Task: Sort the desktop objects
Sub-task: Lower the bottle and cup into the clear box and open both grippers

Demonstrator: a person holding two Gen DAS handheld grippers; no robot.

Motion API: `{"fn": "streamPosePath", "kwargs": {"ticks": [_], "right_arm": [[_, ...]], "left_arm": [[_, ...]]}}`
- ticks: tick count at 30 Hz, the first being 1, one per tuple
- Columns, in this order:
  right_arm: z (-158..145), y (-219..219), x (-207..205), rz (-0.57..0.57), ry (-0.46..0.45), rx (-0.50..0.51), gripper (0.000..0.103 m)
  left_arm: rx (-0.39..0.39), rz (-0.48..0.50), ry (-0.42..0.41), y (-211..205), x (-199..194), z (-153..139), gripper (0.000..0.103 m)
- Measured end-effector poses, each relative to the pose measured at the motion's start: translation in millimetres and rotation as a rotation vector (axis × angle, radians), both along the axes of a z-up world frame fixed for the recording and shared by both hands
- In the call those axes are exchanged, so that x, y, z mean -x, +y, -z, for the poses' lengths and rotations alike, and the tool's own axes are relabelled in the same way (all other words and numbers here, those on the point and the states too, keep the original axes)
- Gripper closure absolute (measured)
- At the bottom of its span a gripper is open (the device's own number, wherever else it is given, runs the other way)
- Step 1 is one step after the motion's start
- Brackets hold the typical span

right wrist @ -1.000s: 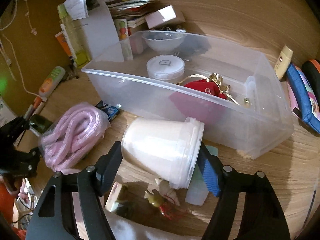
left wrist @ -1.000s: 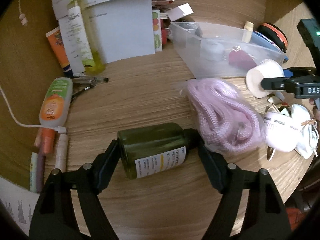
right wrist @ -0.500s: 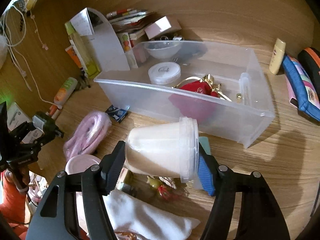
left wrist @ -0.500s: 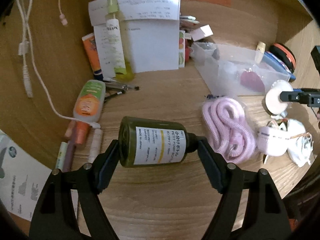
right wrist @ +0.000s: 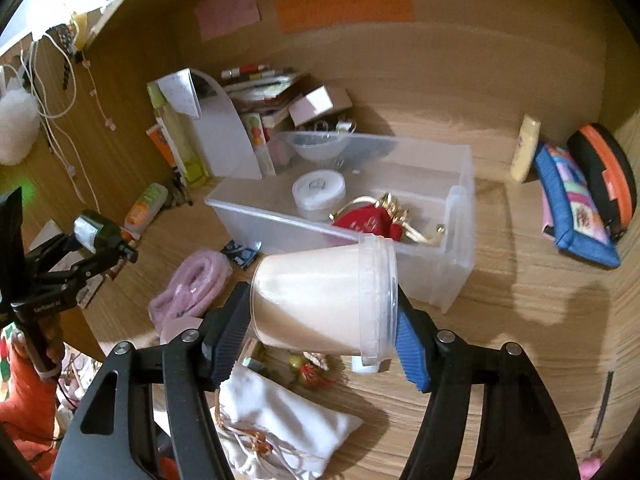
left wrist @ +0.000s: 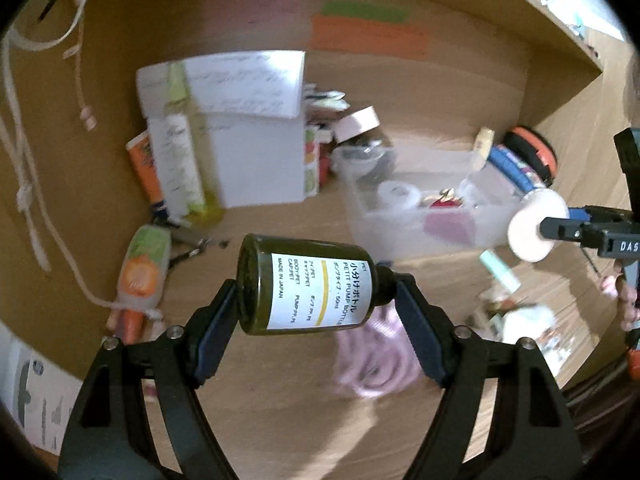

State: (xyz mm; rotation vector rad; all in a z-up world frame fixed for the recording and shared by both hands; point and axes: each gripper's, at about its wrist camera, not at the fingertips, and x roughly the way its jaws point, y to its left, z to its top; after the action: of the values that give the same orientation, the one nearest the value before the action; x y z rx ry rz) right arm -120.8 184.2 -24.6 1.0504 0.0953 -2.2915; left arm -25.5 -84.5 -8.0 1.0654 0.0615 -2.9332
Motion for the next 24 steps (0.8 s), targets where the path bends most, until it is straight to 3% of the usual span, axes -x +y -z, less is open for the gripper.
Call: {"fn": "streamPosePath", "kwargs": {"ticks": [14,24], "right_arm": [[-30,22,31,0.027,0.068,0.047,0.04],[-21,19,67,0.033,0.061,0.037,0.04]], "left_arm": [[-0.042,0.066,0.064,35,61,-39,0.025],[-0.04,0.098,0.026,47,115,-30,0.025]]}}
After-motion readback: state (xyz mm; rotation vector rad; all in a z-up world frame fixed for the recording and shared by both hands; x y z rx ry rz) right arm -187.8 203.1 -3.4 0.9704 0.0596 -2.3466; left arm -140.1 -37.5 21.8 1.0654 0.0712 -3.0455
